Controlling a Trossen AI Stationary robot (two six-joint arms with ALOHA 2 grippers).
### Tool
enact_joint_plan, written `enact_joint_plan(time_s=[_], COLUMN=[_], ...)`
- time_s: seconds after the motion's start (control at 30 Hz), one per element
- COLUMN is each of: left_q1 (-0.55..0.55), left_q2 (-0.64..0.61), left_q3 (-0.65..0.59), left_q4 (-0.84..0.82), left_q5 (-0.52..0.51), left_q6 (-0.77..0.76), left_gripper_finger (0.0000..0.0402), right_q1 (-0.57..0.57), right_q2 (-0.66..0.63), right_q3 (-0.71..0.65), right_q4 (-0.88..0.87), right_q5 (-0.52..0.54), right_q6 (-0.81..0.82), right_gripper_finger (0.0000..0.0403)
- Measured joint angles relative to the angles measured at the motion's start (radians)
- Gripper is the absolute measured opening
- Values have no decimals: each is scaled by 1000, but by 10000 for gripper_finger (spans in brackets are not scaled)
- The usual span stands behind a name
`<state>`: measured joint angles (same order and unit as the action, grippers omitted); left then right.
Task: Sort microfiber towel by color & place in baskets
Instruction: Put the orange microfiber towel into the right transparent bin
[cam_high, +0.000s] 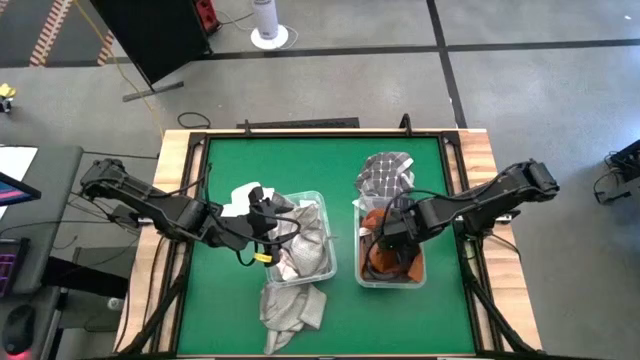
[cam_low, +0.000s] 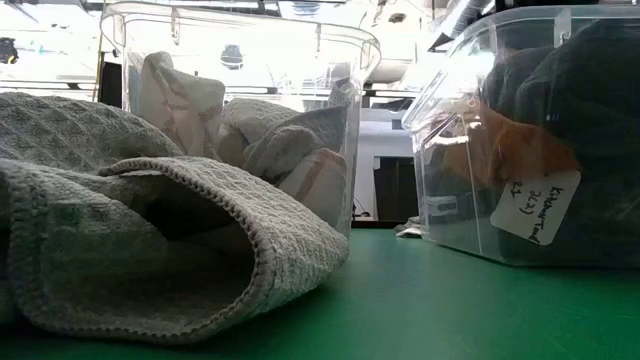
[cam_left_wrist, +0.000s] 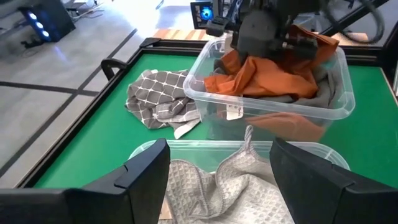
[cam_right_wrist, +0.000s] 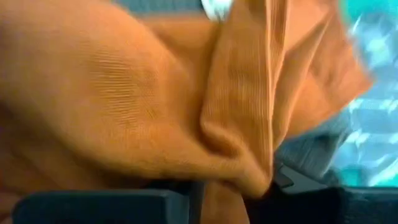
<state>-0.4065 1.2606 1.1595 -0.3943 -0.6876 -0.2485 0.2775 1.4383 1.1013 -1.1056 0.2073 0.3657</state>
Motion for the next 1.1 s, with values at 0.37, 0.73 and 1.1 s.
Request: enact_joint_plan(time_s=[0.37, 0.73, 1.1], left_q1=[0, 0, -1], left_q2=[0, 0, 0], left_q3=[0, 0, 0], left_q4=[-1, 0, -13], left_q5=[0, 0, 28], left_q6=[1, 20, 1], left_gripper_finger=[265, 265, 265], right_q1=[-36, -42, 35], right_q2=[-26, -98, -43], right_q3=[38, 264, 268], right_q4=[5, -122, 28], right_q5=[6, 27, 82], right_q6=[-102, -116, -211], right_gripper_finger=[212, 251, 249])
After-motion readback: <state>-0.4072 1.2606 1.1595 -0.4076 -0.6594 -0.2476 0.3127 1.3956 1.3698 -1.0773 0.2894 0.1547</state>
